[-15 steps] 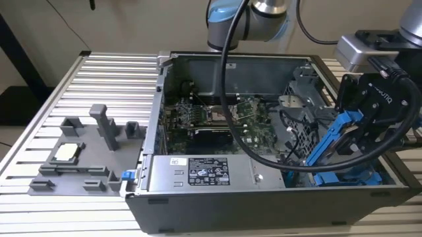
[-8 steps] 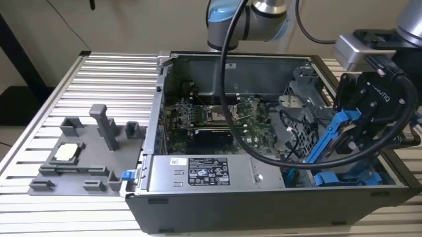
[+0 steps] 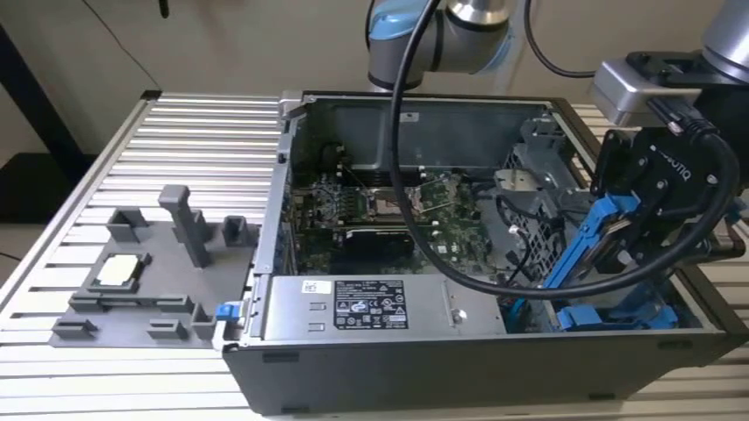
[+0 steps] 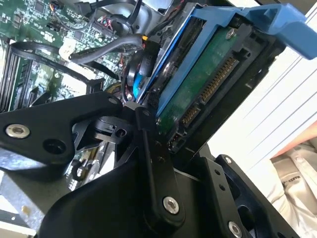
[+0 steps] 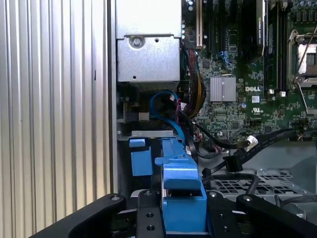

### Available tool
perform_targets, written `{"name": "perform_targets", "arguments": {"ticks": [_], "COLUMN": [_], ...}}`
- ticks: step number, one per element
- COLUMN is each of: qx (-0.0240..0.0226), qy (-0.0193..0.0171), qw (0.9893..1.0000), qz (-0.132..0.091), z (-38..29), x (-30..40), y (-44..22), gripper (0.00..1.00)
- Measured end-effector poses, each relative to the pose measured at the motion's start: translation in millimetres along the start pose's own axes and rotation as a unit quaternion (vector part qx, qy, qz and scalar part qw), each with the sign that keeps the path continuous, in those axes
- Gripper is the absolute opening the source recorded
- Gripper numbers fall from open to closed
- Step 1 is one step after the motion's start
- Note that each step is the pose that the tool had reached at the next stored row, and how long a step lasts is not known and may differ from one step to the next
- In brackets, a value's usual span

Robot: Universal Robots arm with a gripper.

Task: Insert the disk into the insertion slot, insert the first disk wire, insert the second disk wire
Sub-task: 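Insert the disk into the insertion slot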

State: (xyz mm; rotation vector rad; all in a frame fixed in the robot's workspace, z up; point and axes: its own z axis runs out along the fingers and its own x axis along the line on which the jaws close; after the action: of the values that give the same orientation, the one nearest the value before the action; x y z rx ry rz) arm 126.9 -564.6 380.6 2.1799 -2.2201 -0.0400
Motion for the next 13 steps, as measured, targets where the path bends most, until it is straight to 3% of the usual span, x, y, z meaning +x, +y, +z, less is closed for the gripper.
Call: {"name": "perform_targets", "arguments": {"ticks": [3,4,7,13], "qx": [0.0,0.0,0.0,-0.0005], "qy": [0.0,0.0001,0.0,0.0003], "qw": [1.0,1.0,1.0,1.0], "qz": [0.0,0.0,0.0,0.0], "z": [0.0,-0.1,-0.3,-8.7], "x": [-0.2,-0.2,-0.2,-0.2], "y": [0.0,0.0,0.0,0.3], "gripper": [0.35,0.41,0.41,0.41]}}
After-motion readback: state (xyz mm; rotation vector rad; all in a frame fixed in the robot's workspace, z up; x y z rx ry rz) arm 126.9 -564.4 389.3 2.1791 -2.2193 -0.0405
